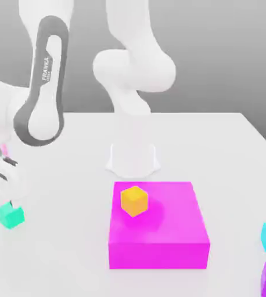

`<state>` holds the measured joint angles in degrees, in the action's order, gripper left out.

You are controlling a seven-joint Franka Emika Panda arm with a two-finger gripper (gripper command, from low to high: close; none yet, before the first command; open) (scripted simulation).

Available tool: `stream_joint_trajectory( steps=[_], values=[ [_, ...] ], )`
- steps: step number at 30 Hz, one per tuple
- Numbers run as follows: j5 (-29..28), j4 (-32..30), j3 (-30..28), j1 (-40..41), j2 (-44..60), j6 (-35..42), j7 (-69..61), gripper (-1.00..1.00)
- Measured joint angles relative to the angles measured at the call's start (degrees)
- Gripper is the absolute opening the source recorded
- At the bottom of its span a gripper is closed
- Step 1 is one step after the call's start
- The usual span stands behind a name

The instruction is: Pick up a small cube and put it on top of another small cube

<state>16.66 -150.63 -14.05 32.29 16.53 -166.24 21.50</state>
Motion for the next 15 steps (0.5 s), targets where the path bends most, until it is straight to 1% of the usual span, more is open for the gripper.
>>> stream_joint_trajectory(
  steps=[1, 2, 9, 11, 15],
  values=[
    [1.5, 0.5, 1.9, 1.6, 2.0, -1.6, -1.2, 0.0],
    [2.7, 0.9, 3.7, 3.2, 3.9, -3.0, -2.1, -1.0],
    [2.7, 1.0, 4.2, 3.6, 4.3, -3.3, -2.2, -1.0],
    [0.3, 0.2, 1.8, 1.8, 1.3, -1.0, -0.3, -1.0],
    [-7.7, -1.7, -2.7, -1.3, -6.8, 4.8, 6.0, -1.0]
  ],
)
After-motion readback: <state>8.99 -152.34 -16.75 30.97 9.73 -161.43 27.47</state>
